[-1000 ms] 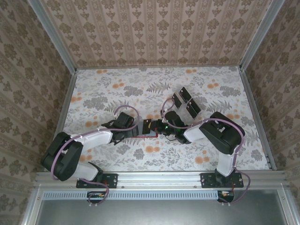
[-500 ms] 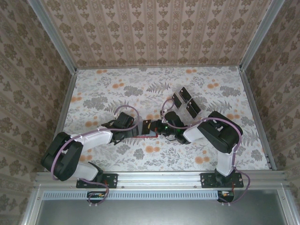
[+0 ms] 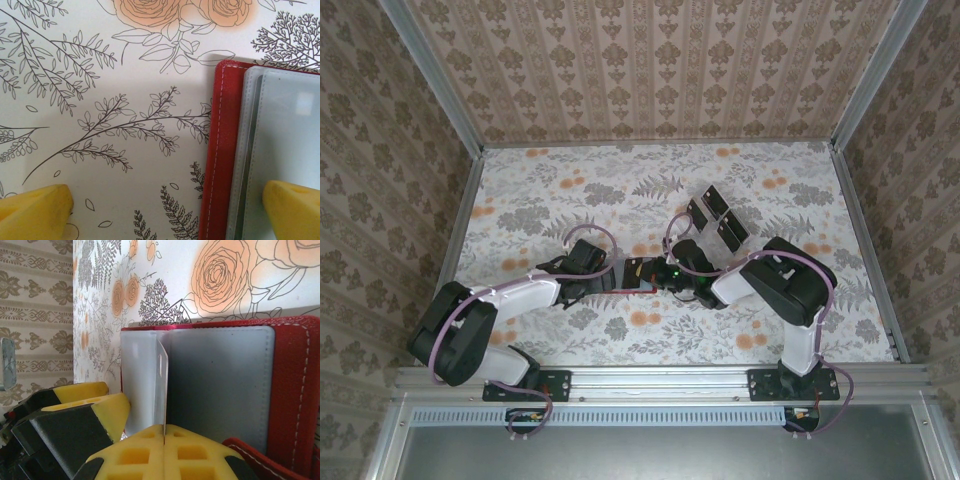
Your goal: Put the credit cards into the card holder
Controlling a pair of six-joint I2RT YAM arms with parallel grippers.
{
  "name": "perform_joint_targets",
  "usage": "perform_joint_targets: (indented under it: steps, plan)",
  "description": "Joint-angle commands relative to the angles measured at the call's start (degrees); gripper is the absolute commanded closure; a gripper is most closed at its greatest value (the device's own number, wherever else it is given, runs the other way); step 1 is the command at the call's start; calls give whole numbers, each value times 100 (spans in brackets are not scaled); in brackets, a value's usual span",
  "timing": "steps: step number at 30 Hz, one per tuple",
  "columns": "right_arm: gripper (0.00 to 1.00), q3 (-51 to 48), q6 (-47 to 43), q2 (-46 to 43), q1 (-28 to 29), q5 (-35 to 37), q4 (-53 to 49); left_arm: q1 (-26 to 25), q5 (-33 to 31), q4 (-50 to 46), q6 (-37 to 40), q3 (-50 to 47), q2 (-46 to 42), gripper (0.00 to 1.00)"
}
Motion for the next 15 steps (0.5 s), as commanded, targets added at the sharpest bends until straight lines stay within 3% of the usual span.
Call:
perform_joint_targets:
  steps: [1,15]
  plan:
    - [100,-100,59,202,-26,-127,37,74,-111,-509,-118,-241,98,0]
    - [100,167,120,512,-26,-283,-16,74,-100,-517,-132,-245,92,0]
